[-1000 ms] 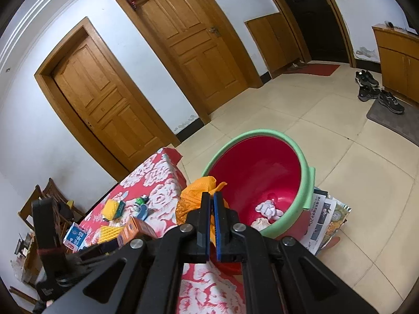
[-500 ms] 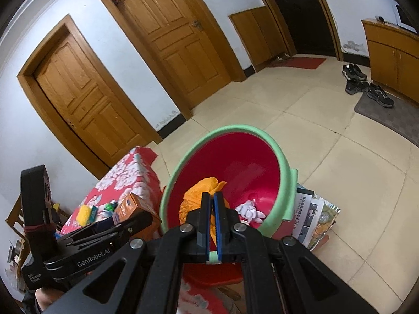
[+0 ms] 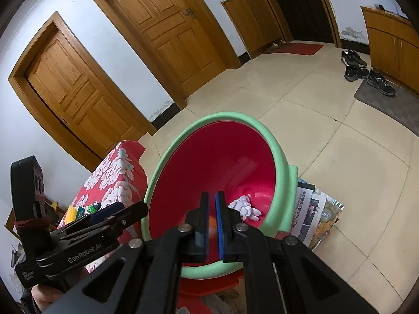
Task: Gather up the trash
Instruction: 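Carry the orange box and orange wrapper over the red bin and release them, then move both tools back over the table toward the bread bag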
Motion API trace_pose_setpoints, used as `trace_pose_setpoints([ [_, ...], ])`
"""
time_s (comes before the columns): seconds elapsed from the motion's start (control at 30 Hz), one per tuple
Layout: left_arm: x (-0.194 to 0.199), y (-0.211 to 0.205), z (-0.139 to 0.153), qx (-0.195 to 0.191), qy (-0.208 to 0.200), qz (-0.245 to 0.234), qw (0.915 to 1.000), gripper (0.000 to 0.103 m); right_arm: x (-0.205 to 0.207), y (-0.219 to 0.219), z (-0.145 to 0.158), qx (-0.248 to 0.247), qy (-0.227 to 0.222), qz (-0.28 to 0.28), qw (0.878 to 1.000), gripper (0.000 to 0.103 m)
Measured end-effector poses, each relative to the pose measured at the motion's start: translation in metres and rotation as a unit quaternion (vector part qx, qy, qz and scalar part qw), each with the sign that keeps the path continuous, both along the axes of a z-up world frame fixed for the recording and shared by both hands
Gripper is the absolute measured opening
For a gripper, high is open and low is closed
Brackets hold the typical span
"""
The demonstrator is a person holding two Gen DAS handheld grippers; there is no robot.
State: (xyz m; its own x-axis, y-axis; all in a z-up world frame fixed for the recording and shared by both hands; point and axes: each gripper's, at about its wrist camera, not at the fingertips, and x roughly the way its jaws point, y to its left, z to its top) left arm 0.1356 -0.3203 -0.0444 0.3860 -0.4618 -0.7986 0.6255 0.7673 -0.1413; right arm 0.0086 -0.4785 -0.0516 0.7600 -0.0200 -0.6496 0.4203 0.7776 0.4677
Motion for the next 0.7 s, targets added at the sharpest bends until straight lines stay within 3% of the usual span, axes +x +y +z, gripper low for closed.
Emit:
trace_pose_setpoints([
  [0.2, 0.001, 0.009, 0.008, -0.005, -0.001, 0.008, 1.0, 0.065, -0.005, -0.001, 0.009, 0.001, -0.017, 0.0, 1.0, 0.027],
  [0.57, -0.017, 0.044, 0.039, -0.029, -0.019, 0.023, 0.9991, 0.065, -0.012, 0.019, 0.03, -0.011, -0.036, 0.011, 0.999, 0.04],
  [0.7, -0.023, 0.066, 0.05, -0.038, -0.022, 0.039, 0.9983, 0.065, -0.011, 0.033, 0.037, -0.016, -0.04, 0.022, 0.999, 0.052],
])
